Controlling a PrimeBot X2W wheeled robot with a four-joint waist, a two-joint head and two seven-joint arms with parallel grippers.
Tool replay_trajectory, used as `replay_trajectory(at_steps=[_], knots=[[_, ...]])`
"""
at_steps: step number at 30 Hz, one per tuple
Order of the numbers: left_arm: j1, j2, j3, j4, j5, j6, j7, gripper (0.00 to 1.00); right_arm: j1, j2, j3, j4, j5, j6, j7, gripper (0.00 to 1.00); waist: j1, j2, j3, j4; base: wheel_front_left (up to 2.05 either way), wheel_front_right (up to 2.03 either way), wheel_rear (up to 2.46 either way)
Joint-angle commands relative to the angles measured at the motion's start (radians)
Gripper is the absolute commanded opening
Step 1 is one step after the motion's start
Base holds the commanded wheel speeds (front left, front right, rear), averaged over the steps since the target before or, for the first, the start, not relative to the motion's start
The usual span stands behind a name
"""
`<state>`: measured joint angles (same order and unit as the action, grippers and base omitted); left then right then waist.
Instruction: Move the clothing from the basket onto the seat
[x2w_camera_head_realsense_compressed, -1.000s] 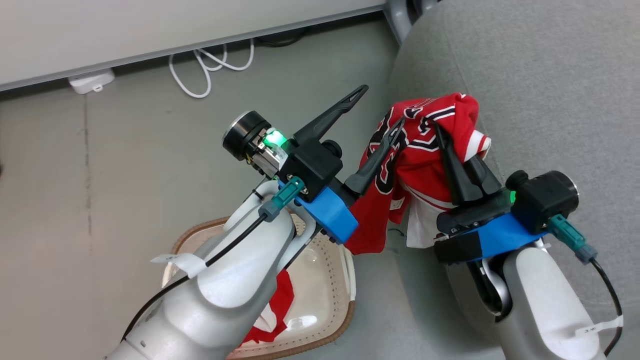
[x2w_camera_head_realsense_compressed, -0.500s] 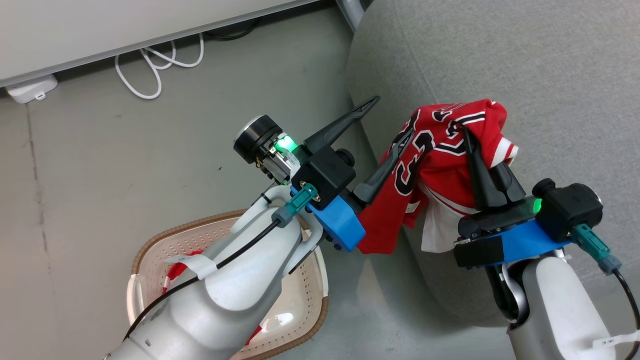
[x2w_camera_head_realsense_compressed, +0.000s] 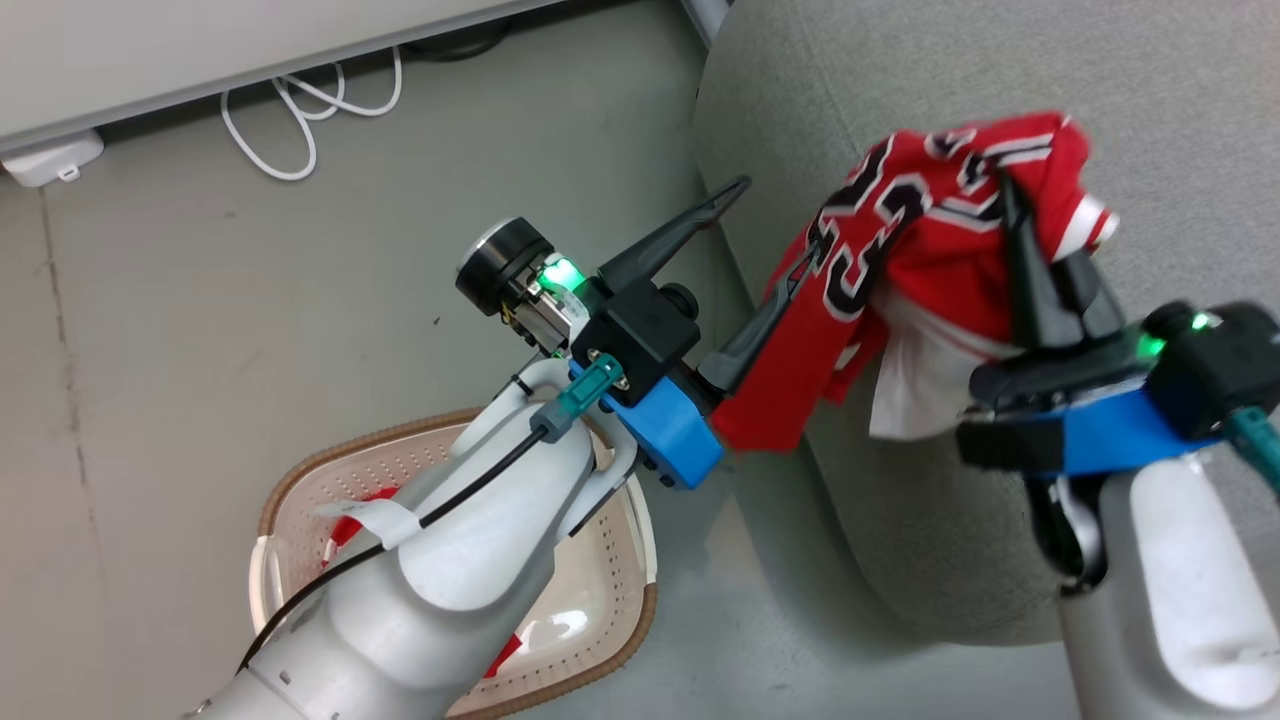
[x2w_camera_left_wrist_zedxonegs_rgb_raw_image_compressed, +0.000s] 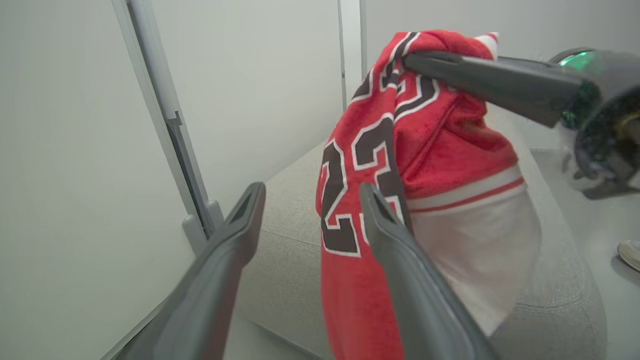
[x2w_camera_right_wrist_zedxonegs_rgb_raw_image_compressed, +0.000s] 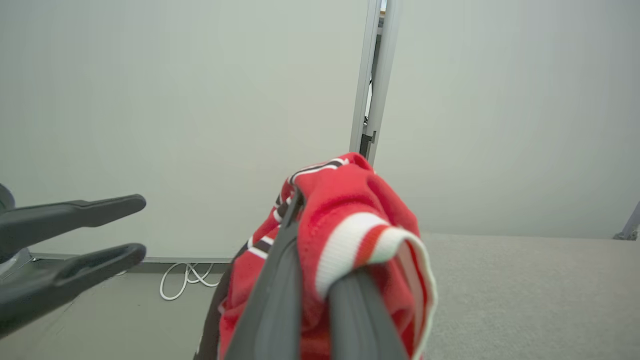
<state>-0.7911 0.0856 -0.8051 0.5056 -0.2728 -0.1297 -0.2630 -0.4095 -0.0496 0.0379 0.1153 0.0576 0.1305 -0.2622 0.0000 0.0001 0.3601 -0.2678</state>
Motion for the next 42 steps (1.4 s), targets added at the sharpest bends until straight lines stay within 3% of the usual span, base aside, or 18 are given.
replay_trajectory(at_steps=[1,13,21,30,35,42], knots=[[-0.017,0.009,0.009,-0.003,0.004,0.000,-0.003,1.00,-0.054,-0.003,-0.025,-0.019,-0.017,0.000,-0.004,0.00,0.0000,-0.0001,0.021,0.007,0.00,0.00,0.00],[-0.062,0.029,0.013,-0.011,0.027,0.003,-0.003,1.00,-0.344,-0.144,-0.151,-0.082,-0.027,0.000,-0.004,0.00,0.0000,-0.0001,0.185,0.038,0.00,0.00,0.00],[-0.123,0.048,0.009,-0.021,0.048,0.004,-0.002,1.00,-0.526,-0.294,-0.274,-0.078,-0.033,0.000,-0.004,0.00,0.0000,-0.0001,0.320,0.059,0.00,0.00,0.00],[-0.171,0.056,-0.001,-0.032,0.065,0.007,0.002,1.00,-0.612,-0.455,-0.406,0.100,0.011,0.000,-0.004,0.00,0.0000,-0.0001,0.427,0.059,0.00,0.00,0.00],[-0.180,0.060,-0.008,-0.033,0.068,0.008,0.002,1.00,-0.601,-0.464,-0.419,0.237,0.008,0.000,-0.004,0.00,0.0000,-0.0001,0.459,0.055,0.00,0.00,0.00],[-0.188,0.061,-0.018,-0.033,0.069,0.010,0.001,1.00,-0.578,-0.417,-0.452,0.420,0.010,0.000,-0.004,0.00,0.0000,-0.0001,0.477,0.054,0.00,0.00,0.00]])
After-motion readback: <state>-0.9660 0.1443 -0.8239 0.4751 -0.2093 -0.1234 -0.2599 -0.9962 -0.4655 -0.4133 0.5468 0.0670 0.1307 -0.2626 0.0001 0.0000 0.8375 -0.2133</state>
